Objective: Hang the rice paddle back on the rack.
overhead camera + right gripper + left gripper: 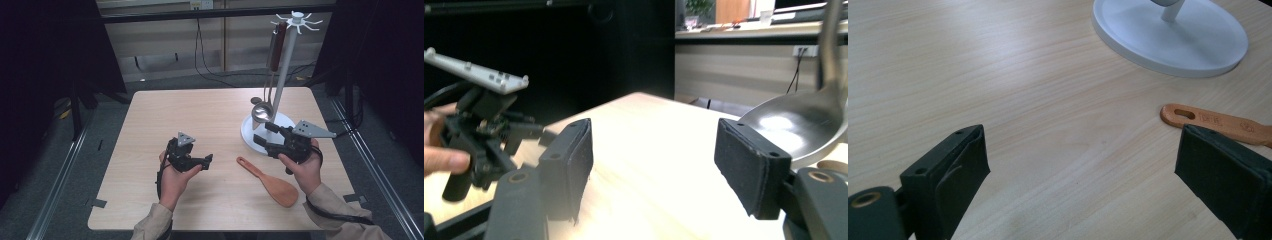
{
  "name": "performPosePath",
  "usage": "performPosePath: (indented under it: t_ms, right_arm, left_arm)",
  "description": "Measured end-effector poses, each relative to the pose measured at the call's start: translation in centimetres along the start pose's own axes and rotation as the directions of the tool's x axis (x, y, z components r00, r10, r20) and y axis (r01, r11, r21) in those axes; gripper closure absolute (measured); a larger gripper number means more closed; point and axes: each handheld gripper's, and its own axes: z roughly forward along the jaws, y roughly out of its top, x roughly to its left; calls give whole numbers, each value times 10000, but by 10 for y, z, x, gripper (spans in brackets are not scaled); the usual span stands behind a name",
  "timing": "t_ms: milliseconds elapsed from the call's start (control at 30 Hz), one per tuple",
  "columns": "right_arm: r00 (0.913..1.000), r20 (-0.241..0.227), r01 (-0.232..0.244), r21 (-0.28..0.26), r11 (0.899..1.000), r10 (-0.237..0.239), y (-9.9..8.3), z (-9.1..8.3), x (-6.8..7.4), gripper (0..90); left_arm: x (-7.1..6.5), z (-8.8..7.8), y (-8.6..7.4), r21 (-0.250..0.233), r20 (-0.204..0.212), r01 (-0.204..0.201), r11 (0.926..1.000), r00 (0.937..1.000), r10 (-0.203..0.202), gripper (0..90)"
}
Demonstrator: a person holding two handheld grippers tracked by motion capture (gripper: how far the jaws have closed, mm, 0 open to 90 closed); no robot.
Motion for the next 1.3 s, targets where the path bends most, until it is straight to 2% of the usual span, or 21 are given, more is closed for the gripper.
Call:
performPosePath:
  t_ms: [100, 133, 267, 333, 433, 533, 567, 633, 767, 833, 867, 933, 1000, 1033, 1100, 1167, 1300]
  right_arm:
    - [10000, -79, -57, 278, 9996, 59, -4, 1, 1, 315]
    - [9999, -105, -62, 295, 9995, 65, -6, 1, 1, 312]
    - [9998, -117, -140, 613, 9980, 148, -13, 3, 2, 309]
    - [9999, -66, -89, 801, 9967, 94, -17, 4, 1, 311]
    - [10000, -23, -60, 1203, 9927, 63, -21, 6, 2, 311]
    - [9998, -173, 36, 1561, 9877, -9, -23, 8, 4, 311]
    - [9996, -266, 32, 1721, 9851, 14, -24, 9, 4, 311]
    - [9991, -396, -89, 1902, 9817, 167, -26, 10, 4, 313]
    - [9989, -423, -103, 2516, 9678, 216, -31, 12, 6, 319]
    - [9994, -276, -116, 2687, 9631, 197, -33, 13, 6, 335]
    - [9997, -238, -12, 2781, 9605, 82, -34, 13, 6, 339]
    - [9996, -193, -136, 2997, 9539, 203, -37, 14, 6, 356]
    - [9997, -119, -180, 3287, 9443, 232, -39, 15, 5, 372]
    - [9996, -96, -233, 3442, 9386, 283, -40, 15, 6, 381]
    - [9995, -136, -217, 3796, 9249, 290, -43, 17, 5, 390]
    - [9995, -167, -185, 3979, 9173, 273, -46, 18, 5, 423]
    - [9992, -118, -294, 4452, 8949, 387, -52, 20, 4, 444]
  left_arm:
    - [1, 0, 0, 58, -15, -26, 10000, 10000, 26, 63]
    - [2, -1, 0, 97, -29, -146, 9998, 9999, 147, 63]
    - [0, 0, 1, -1, 0, -12, 10000, 10000, 12, 63]
    - [1, -1, -1, 161, -26, -139, 9998, 9999, 139, 63]
    - [2, -1, 0, 100, -26, -118, 9999, 9999, 119, 63]
    - [1, -1, 0, 131, -30, -174, 9998, 9998, 174, 63]
    - [0, 0, 0, 29, -16, -10, 10000, 10000, 10, 63]
    - [0, 0, -1, 99, -19, -77, 9999, 10000, 77, 63]
    - [-1, 1, -1, 40, 10, -17, 10000, 10000, 16, 63]
    - [-2, 1, -2, -5, 20, 68, 10000, 10000, -67, 63]
    - [-1, 1, -2, 82, 24, -12, 10000, 10000, 12, 63]
    - [-1, 0, -2, 108, 29, -60, 9999, 10000, 60, 63]
    - [-1, 1, -2, 19, 21, 52, 10000, 10000, -52, 63]
    - [0, 0, -2, 100, -6, -67, 9999, 10000, 67, 63]
    - [-1, 0, -2, 103, 22, -37, 9999, 10000, 37, 63]
    - [-1, 0, -2, 163, 23, -98, 9998, 9999, 97, 63]
    - [-2, 1, -2, 103, 24, -53, 9999, 10000, 52, 63]
